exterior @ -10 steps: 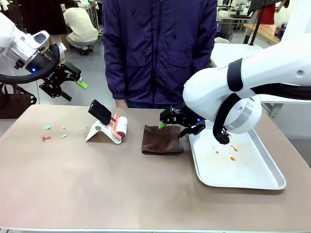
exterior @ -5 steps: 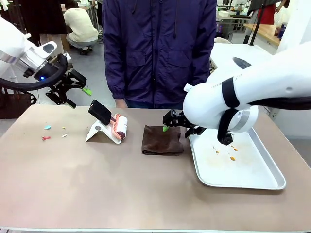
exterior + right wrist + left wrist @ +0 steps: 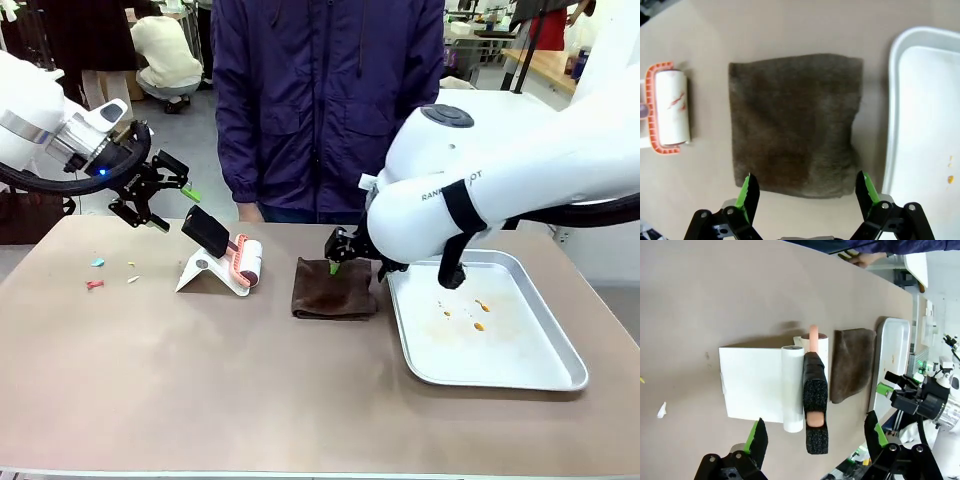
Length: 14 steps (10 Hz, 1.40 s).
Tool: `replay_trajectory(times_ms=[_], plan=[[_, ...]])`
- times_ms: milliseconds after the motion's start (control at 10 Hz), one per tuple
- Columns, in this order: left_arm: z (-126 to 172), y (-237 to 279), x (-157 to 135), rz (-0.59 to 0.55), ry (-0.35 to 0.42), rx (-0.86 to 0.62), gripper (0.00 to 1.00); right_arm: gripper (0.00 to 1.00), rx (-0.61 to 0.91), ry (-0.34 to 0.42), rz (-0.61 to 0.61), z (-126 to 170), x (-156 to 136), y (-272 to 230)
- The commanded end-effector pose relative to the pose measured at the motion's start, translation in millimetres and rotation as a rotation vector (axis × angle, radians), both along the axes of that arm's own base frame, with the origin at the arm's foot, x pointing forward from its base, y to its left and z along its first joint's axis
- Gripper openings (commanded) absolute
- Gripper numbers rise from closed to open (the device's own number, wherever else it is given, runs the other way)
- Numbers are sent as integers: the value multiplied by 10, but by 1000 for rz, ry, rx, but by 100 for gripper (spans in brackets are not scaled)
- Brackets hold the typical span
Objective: Clean the surface of the table.
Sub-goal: Hold the Lint Roller with your left hand and the towel with your right hand.
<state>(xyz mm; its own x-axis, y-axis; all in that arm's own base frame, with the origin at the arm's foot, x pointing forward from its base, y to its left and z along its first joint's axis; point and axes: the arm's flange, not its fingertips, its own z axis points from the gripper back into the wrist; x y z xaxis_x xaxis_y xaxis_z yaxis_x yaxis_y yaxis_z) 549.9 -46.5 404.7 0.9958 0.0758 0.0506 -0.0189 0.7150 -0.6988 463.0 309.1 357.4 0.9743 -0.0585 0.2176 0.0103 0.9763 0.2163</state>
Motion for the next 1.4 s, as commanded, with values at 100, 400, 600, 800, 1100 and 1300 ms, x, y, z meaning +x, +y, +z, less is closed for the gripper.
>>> replay_trajectory(times_ms=[100, 400, 600, 800, 1100, 1300], plan=[[-25, -66, -15, 35, 1, -41, 100, 100, -80, -12, 9, -91, 125, 221], [-99, -148, 13, 38, 35, -37, 100, 100, -104, 2, 7, -240, 268, 273], [-118, -222, 53, 50, 48, -24, 100, 100, -118, -14, -9, -286, 305, 295], [-145, -237, 52, 53, 57, -27, 100, 100, -140, -20, -30, -333, 353, 321], [-205, -205, 51, 43, 72, -29, 100, 100, -169, 20, -50, -427, 450, 341], [-221, -179, 44, 43, 78, -28, 100, 100, -203, 22, -66, -482, 493, 353]])
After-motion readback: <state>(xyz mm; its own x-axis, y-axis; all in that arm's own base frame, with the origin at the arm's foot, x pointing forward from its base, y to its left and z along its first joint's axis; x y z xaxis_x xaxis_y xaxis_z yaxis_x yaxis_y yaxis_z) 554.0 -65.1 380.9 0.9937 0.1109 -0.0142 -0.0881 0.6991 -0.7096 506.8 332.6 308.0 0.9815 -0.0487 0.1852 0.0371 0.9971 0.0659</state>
